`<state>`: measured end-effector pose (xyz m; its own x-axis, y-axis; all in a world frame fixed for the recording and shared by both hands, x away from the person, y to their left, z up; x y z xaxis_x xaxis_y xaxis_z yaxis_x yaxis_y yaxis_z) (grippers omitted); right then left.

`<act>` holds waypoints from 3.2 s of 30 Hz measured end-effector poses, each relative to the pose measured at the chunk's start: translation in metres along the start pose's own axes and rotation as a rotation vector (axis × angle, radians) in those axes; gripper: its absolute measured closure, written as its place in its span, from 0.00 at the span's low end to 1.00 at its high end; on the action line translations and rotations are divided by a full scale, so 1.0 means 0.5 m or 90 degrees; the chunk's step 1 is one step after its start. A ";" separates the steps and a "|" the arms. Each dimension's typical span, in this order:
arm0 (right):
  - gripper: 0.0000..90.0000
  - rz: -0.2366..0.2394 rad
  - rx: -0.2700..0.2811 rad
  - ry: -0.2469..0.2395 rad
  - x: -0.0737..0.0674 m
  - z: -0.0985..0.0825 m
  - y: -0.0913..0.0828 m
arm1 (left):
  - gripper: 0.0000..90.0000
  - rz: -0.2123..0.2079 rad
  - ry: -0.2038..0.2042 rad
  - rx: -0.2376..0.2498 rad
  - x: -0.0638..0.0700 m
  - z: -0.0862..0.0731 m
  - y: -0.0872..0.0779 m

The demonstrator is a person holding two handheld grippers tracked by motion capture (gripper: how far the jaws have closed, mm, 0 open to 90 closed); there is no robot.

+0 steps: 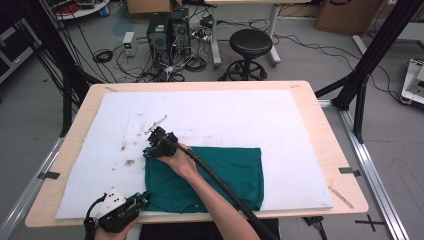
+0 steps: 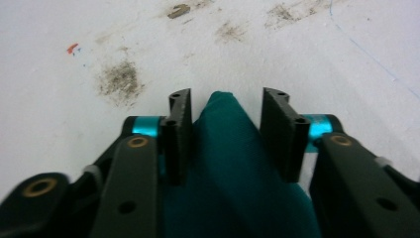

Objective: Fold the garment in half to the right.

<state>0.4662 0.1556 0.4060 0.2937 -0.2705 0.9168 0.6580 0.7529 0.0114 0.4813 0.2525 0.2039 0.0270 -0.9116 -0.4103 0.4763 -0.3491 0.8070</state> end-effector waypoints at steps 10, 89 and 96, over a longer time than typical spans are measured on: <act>0.89 0.003 -0.001 -0.013 -0.007 -0.001 0.003 | 0.94 -0.001 -0.005 0.007 0.000 -0.002 0.000; 0.94 -0.046 0.134 -0.010 0.025 -0.129 -0.335 | 0.95 -0.253 0.074 0.080 0.211 0.191 0.073; 0.94 -0.068 0.130 0.005 0.045 -0.170 -0.367 | 0.95 -0.268 0.068 0.066 0.265 0.196 0.113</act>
<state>0.4107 -0.0396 0.3906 0.2363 -0.3596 0.9027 0.5325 0.8250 0.1892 0.4258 0.0909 0.2369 -0.0578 -0.6593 -0.7496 0.3745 -0.7104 0.5959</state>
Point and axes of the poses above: each handheld gripper's, and its own axes: y roughly forward along the jaws, z roughly out of its top, x roughly to its right, the point moved 4 cm from there along y, roughly forward along the jaws, and after that the axes turned 13 degrees about z, right-handed, at the moved point
